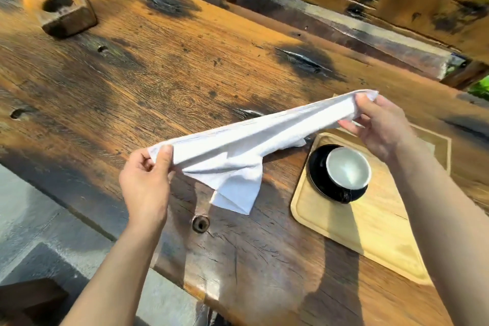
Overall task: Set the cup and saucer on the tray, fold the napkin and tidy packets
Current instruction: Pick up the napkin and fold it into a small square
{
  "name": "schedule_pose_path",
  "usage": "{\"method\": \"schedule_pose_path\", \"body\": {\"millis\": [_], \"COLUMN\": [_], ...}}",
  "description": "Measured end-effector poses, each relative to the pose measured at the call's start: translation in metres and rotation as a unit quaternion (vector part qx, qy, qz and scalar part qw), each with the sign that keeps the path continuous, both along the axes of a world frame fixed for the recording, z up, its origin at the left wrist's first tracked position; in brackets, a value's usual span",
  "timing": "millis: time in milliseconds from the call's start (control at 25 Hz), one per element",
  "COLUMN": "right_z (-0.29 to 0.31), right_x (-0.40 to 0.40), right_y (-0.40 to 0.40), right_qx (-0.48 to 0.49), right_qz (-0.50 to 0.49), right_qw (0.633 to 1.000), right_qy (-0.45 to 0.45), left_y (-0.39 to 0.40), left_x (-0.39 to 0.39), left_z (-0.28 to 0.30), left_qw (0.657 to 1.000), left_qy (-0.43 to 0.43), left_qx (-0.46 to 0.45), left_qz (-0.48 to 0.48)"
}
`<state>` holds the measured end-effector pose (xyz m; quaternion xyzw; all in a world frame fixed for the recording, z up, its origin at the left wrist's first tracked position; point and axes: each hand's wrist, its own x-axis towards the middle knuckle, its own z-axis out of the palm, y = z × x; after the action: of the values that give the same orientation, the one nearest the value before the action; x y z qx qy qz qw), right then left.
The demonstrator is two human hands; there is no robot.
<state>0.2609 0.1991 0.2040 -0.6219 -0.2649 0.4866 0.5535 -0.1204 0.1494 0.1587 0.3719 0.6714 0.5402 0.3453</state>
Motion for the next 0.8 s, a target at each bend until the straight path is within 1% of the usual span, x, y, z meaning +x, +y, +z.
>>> {"method": "schedule_pose_path", "body": {"millis": [120,240,360,480,560,680,800], "right_z": [0.029,0.061,0.095,0.121,0.135,0.148,0.154], "right_x": [0.006,0.017,0.04,0.066,0.084,0.111,0.135], "right_y": [-0.029,-0.057,-0.084,-0.109,-0.13,-0.159,-0.183], "right_qx": [0.031,0.055,0.092,0.113,0.126,0.159,0.155], "right_qz": [-0.038,-0.082,-0.135,-0.175,-0.204,-0.251,-0.291], "right_qw": [0.998,0.989,0.977,0.963,0.955,0.944,0.935], "right_qy": [-0.049,-0.106,-0.136,-0.169,-0.172,-0.141,-0.131], "left_y": [0.011,0.024,0.033,0.046,0.053,0.06,0.066], "left_x": [-0.001,0.006,0.029,0.061,0.089,0.135,0.176], "left_z": [0.028,0.058,0.092,0.117,0.133,0.15,0.163], "left_qw": [1.0,0.997,0.99,0.984,0.981,0.973,0.961], "left_qy": [-0.003,0.021,0.048,0.064,0.058,0.041,0.046], "left_qx": [0.03,0.067,0.12,0.14,0.142,0.158,0.169], "left_qz": [-0.002,-0.018,-0.049,-0.086,-0.119,-0.164,-0.214]}}
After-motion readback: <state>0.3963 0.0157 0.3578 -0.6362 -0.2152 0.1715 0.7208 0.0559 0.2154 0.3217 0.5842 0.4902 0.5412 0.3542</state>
